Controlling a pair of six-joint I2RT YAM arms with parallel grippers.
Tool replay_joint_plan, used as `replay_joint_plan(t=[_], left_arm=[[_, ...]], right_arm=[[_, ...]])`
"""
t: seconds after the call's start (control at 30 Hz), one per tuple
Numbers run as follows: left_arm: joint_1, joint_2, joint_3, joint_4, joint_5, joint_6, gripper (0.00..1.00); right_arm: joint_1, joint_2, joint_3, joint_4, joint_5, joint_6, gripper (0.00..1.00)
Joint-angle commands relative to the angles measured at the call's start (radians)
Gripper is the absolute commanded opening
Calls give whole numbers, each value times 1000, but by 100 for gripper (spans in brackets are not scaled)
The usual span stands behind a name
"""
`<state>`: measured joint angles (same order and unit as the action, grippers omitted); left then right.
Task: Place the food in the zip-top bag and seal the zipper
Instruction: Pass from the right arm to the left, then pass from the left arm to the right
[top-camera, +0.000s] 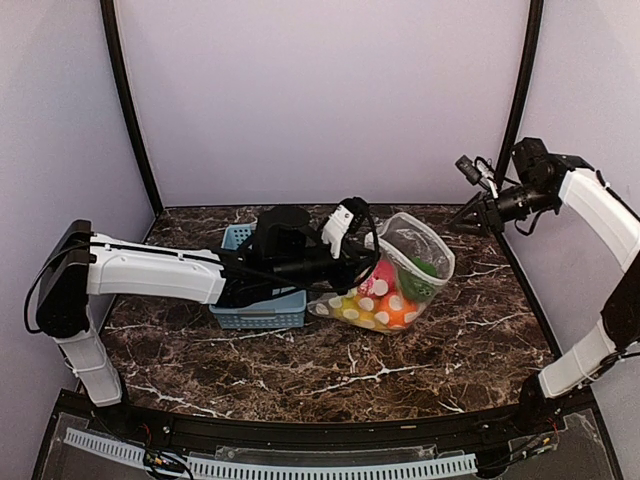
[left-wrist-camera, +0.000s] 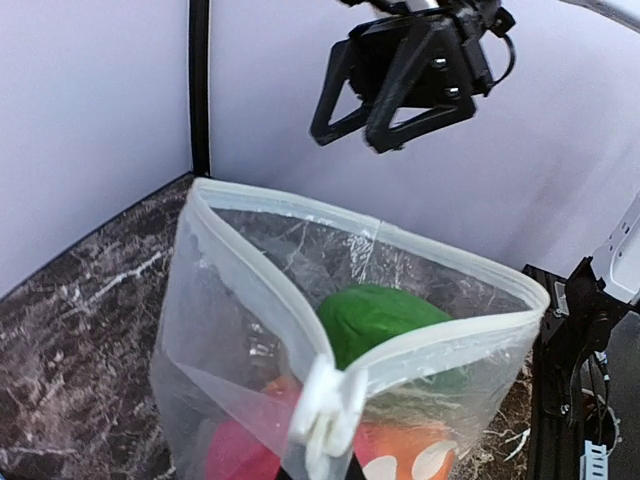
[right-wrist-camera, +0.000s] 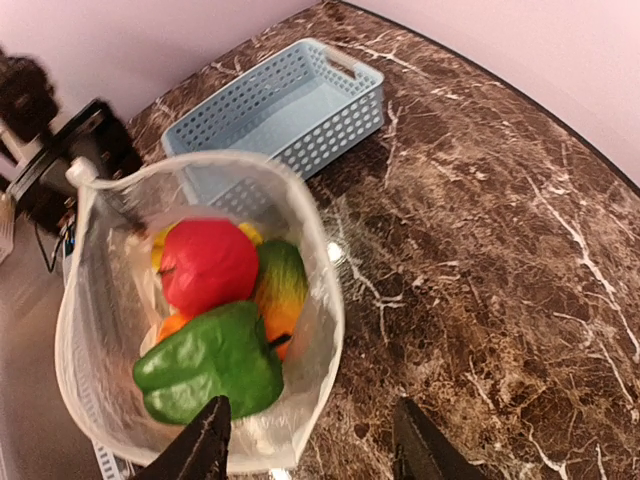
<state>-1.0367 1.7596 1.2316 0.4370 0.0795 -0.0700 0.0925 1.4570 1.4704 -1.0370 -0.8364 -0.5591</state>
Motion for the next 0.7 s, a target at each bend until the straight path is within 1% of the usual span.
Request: replay_joint_plan(t=[0.0,0.07,0.17,0.23,0.37,0.47,0.57,0.67], left_arm=[[54,40,-54,-12,77,-195,1],[55,52,-53,-12,73,-208,1],[58,65,-52,-20,68,-197,1],[58,66,-57,-19,65,-195,1],[58,47,-68,-4,79,-194,1],[57,23,-77,8,83,-174,1],[58,-5,-82,14,100,-150,1],[58,-22,-76,-4,114,-129,1]], right_arm=[[-5,-49,-100,-151,-87,-214,54],[-5,-85,-179,-159,-86,-296,57],[5,-146,-264,-122,-63,-373,57],[35,-186,-287,-106,-41,-400,53],[124,-261,-258,-83,-7,-409,50],[198,-289,-237,-21,40,-395,50],[236,-249,-209,-5,61,-401,53],[288,-176,-168,-48,77,-411,54]])
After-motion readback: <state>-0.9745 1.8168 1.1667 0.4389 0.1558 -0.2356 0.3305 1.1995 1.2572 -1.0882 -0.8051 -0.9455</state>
